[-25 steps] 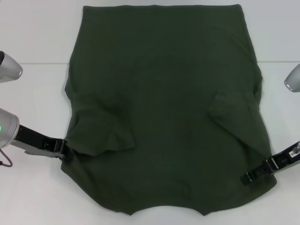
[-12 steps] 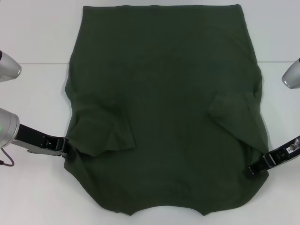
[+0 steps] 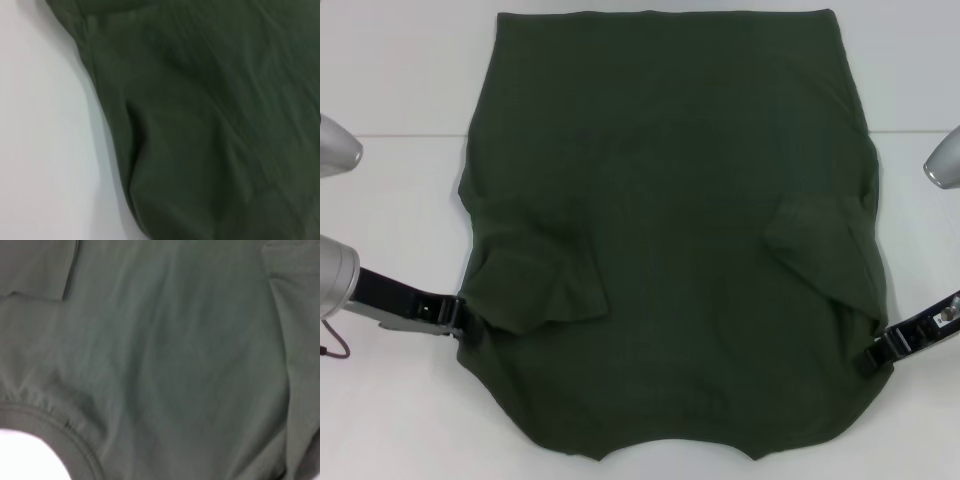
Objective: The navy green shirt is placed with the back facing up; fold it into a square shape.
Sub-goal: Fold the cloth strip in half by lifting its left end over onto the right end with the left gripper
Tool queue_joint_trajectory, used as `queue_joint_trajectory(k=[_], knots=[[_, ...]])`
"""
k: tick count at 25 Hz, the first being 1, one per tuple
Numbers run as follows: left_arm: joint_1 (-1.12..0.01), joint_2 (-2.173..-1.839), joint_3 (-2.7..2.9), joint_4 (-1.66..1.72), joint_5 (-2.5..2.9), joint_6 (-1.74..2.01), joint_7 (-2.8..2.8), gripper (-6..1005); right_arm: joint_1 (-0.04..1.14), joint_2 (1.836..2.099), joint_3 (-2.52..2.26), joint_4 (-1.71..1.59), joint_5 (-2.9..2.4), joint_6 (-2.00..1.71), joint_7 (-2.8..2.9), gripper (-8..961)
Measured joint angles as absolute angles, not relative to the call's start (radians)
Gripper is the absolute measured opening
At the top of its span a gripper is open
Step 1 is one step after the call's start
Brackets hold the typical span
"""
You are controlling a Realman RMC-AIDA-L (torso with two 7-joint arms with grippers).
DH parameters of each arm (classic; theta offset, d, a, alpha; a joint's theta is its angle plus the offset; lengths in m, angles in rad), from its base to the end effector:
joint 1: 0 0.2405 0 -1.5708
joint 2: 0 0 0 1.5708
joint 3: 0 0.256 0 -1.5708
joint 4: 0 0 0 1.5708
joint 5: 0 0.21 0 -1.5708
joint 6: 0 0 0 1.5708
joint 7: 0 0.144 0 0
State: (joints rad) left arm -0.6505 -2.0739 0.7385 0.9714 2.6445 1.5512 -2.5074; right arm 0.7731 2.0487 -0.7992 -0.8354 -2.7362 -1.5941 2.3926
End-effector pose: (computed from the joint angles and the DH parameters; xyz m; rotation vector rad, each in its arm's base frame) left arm -0.2736 0.3603 0.0359 -2.2759 -1.6645 0.0906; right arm 0.2546 0.3683 0.0177 -2.5005 1.4949 -0.3576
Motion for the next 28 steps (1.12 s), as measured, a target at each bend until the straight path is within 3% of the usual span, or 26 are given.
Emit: queue_joint_trajectory(k=[4,8,11,13,16,22,28], knots=[[-0.655,-2.067,0.728,0.945,2.64,1.614,-2.48,34,0.771,2.037,-0.786,-0.843,-2.721,-1.694,2.33,110],[-0.656,-2.048,0.632,0.914,2.627,1.777,-2.415,33,0.738,2.007,-0.759,-0.874,-2.702,-1.874,2.257,54],[-0.651,-2.031,0.587,0.885,2.629,1.851,-2.383,33,0.697,1.97,-0.744,-0.865,-2.684,-1.976,2.185,55],[-0.647,-2.003,0.515,0.812,2.663,1.994,-2.308,33,0.674,1.941,-0.763,-0.825,-2.674,-1.988,2.144,55],[-0.63,-2.003,0.499,0.803,2.713,2.064,-2.28,34,0.653,1.913,-0.786,-0.751,-2.672,-1.987,2.093,54],[-0.628,-2.012,0.496,0.786,2.711,2.068,-2.273,34,0.644,1.924,-0.78,-0.723,-2.677,-1.983,2.046,55],[-0.661,-1.992,0.359,0.754,2.51,2.005,-2.289,33,0.643,1.918,-0.548,-0.728,-2.67,-1.978,2.059,55]])
